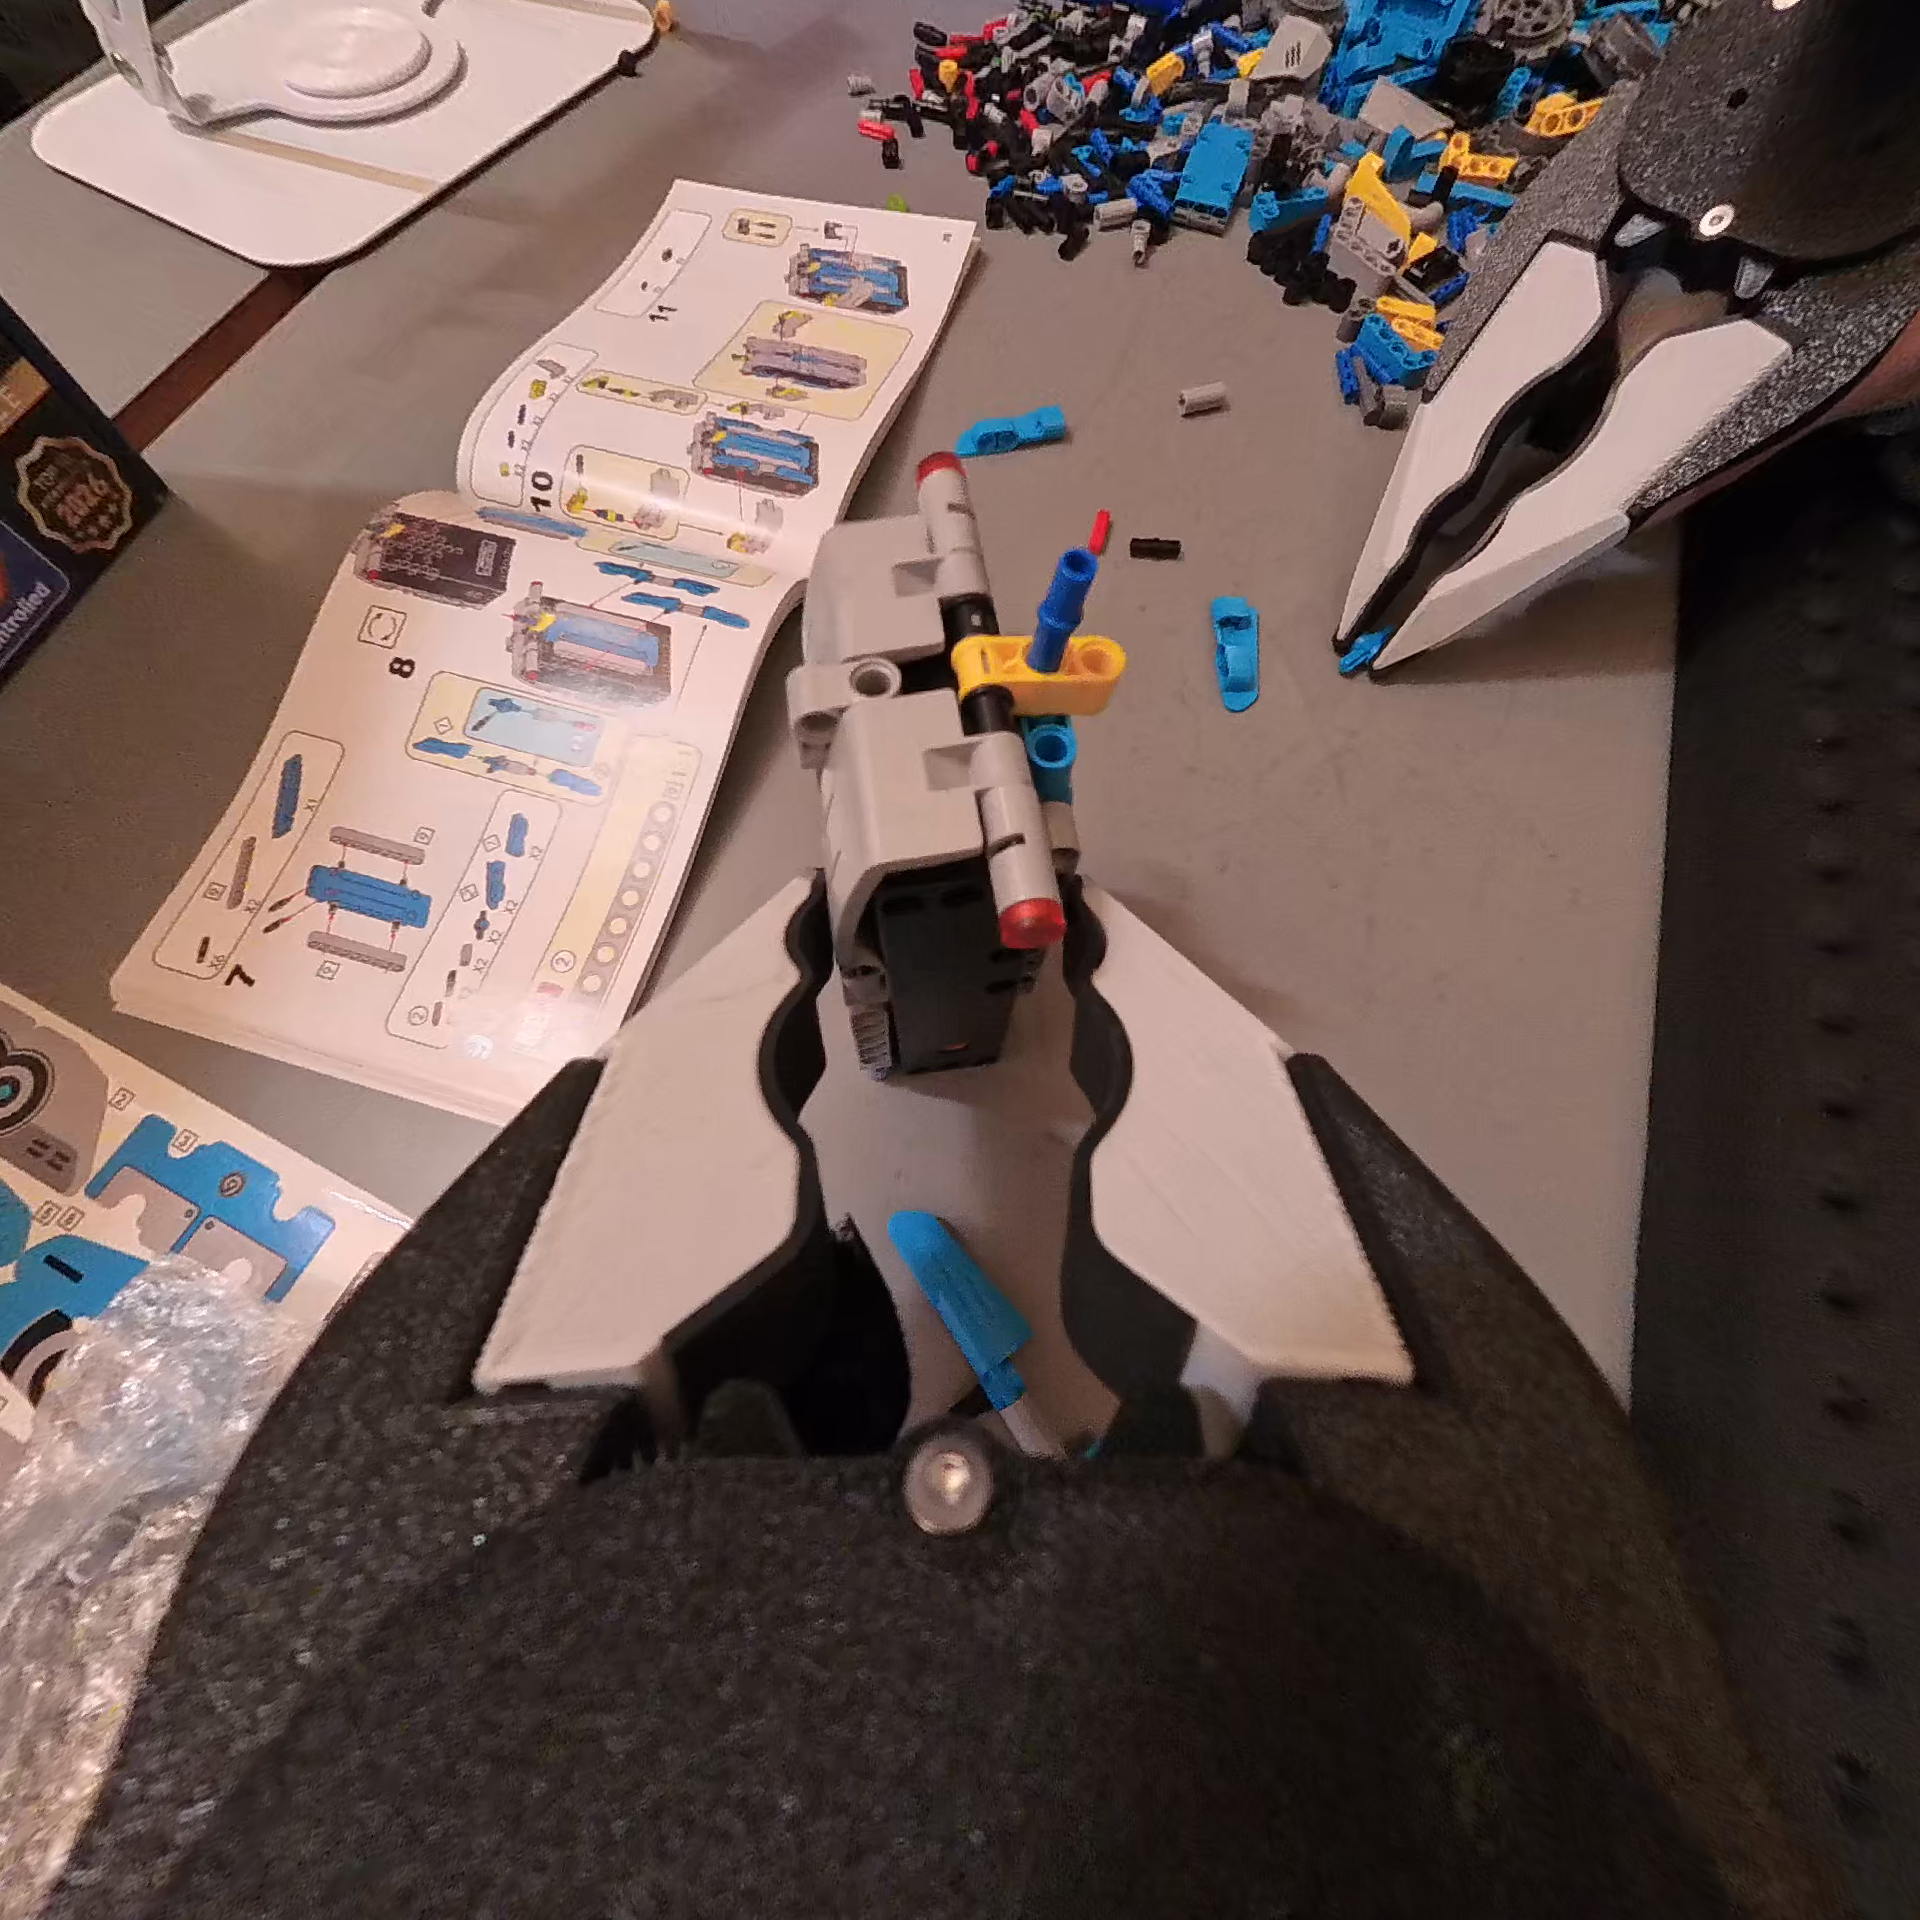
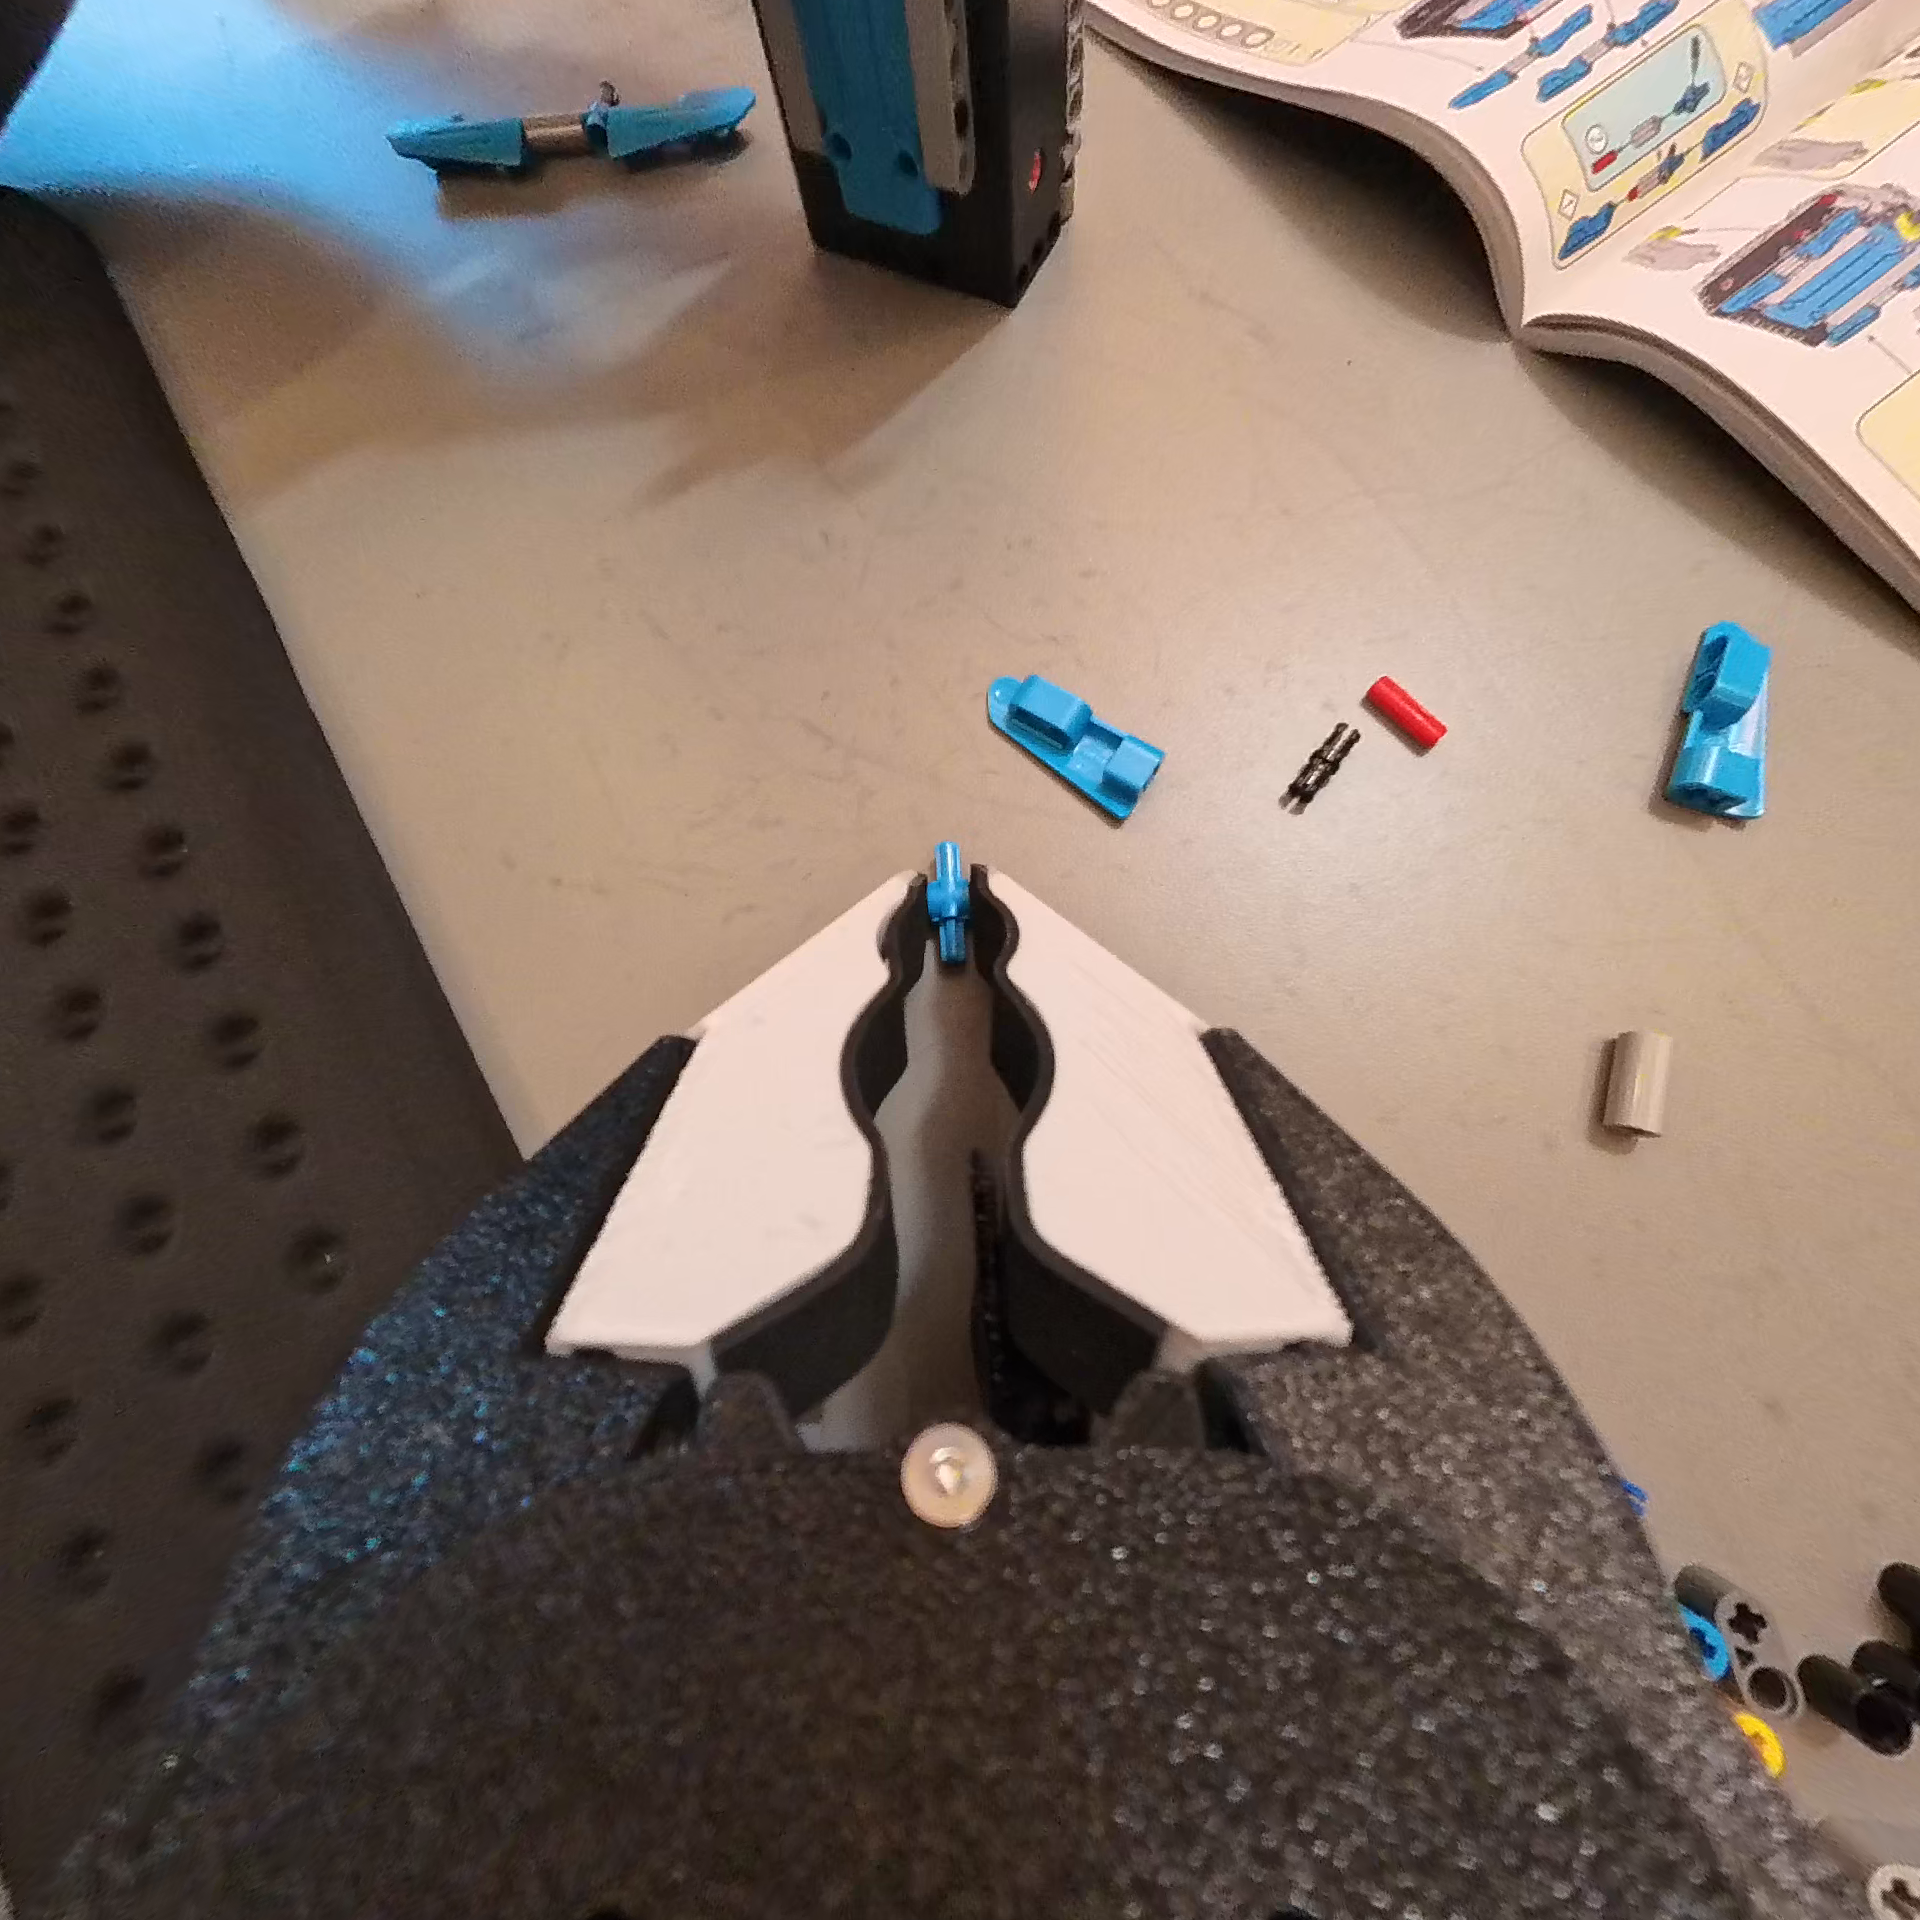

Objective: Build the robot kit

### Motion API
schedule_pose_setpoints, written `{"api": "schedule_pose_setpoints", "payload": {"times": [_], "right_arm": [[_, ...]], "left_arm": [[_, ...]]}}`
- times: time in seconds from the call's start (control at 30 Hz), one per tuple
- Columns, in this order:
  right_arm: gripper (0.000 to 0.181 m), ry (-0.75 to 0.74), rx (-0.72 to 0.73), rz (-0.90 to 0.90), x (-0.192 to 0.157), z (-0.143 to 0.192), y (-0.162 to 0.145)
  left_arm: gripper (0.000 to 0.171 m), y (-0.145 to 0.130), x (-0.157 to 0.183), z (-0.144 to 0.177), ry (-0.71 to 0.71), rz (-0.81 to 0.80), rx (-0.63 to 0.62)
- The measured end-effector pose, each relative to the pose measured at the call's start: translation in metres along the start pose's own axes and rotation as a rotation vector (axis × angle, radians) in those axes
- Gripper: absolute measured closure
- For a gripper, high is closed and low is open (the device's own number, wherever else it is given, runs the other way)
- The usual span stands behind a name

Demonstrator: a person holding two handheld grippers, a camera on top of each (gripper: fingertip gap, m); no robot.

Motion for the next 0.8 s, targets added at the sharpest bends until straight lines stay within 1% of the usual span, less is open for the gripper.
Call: {"api": "schedule_pose_setpoints", "payload": {"times": [0.13,0.23,0.37,0.5,0.6,0.67,0.73,0.77,0.8], "right_arm": [[0.173,0.004,0.000,-0.006,0.000,0.000,0.000],[0.173,-0.005,0.030,-0.087,0.009,0.003,0.001],[0.174,0.082,0.229,-0.252,0.023,0.023,0.005],[0.173,0.232,0.380,-0.341,0.026,0.036,0.008],[0.174,0.429,0.501,-0.455,0.025,0.045,0.011],[0.174,0.498,0.544,-0.513,0.028,0.048,0.011],[0.174,0.500,0.546,-0.506,0.027,0.048,0.013],[0.174,0.447,0.520,-0.467,0.024,0.046,0.014],[0.174,0.355,0.472,-0.388,0.019,0.044,0.015]], "left_arm": [[0.126,-0.001,0.003,-0.001,0.032,0.022,0.010],[0.114,-0.002,0.003,0.003,0.048,0.066,0.038],[0.108,-0.004,0.009,0.016,0.070,0.087,0.089],[0.107,-0.015,0.020,0.037,0.155,0.116,0.165],[0.107,-0.018,0.037,0.059,0.242,0.149,0.292],[0.108,-0.011,0.057,0.072,0.286,0.170,0.448],[0.109,-0.002,0.083,0.075,0.284,0.169,0.592],[0.111,0.003,0.096,0.071,0.285,0.171,0.632],[0.112,0.006,0.106,0.063,0.280,0.177,0.635]]}}
Point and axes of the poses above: each gripper's, where its closed fingertips meet, z back along the fingers, y out of its top, x = y × z across the jaws, the point moved 10 cm from there along z, back along the fingers, and after that the axes turned 6 degrees about -y, right-handed, at the moved point
